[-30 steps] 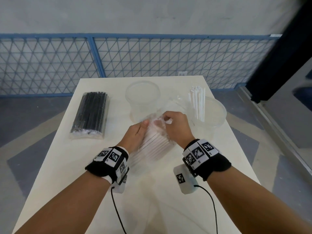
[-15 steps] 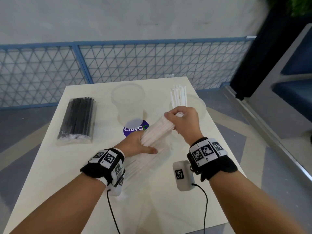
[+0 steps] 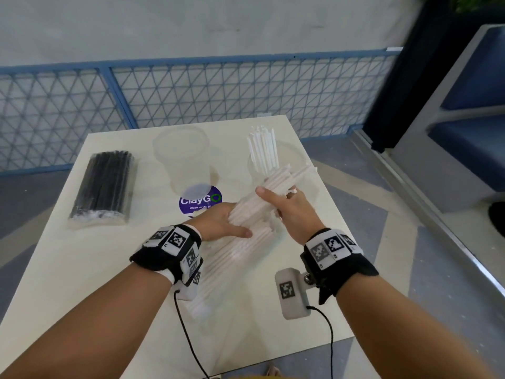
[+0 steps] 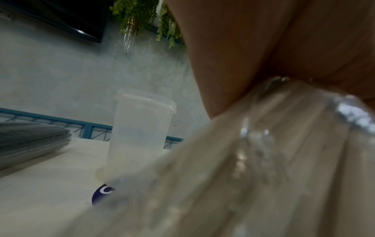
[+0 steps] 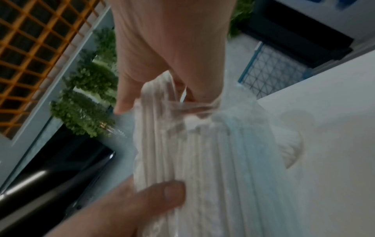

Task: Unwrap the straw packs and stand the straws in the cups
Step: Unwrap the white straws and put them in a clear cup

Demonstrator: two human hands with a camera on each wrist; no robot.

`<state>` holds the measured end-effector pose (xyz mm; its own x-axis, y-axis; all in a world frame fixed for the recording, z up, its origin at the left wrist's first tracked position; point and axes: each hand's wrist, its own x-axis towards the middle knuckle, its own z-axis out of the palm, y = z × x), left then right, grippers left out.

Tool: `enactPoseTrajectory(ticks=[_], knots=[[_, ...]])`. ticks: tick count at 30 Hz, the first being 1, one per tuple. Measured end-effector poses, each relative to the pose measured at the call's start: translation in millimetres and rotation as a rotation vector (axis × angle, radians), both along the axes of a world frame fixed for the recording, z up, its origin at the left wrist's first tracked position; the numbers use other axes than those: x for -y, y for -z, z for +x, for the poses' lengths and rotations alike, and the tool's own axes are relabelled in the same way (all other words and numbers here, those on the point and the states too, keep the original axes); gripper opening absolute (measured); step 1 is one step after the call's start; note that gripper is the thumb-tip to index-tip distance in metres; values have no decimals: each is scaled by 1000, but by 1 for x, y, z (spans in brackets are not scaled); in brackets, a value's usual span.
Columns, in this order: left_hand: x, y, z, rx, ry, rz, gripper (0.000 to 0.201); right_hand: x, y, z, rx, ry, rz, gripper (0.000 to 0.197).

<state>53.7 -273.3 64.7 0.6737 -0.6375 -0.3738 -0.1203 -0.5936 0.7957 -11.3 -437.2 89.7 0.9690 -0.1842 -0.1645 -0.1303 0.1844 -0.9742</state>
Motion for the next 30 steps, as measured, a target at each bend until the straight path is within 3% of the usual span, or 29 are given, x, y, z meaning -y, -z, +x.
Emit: enactPoseTrajectory(ticks=[7, 10, 12, 15, 17, 21, 26, 28, 30], knots=[[-3, 12, -4, 14, -17, 43, 43, 20, 1, 12, -20, 276, 65, 8], [-4, 13, -4, 23, -6, 48, 41, 16, 3, 16, 26, 242, 274, 5], [-4, 13, -3, 35, 16, 67, 39, 9, 5, 17, 63, 133, 415, 14], [-5, 13, -1, 32, 11, 82, 40, 0, 8, 19, 47, 46, 423, 15], [-8, 14, -1, 22, 8, 87, 38, 2, 7, 25, 20, 139, 408, 7], [-17, 21, 0, -16, -10, 63, 40, 17, 2, 38, 34, 299, 561, 7], [-16, 16, 6, -40, -40, 23, 41, -7, 15, 36, 46, 85, 491, 14], [-16, 15, 7, -43, -34, 39, 42, -15, 18, 36, 36, 73, 423, 13], [-18, 17, 10, -22, -35, 85, 28, -11, 15, 40, 31, 125, 401, 14]])
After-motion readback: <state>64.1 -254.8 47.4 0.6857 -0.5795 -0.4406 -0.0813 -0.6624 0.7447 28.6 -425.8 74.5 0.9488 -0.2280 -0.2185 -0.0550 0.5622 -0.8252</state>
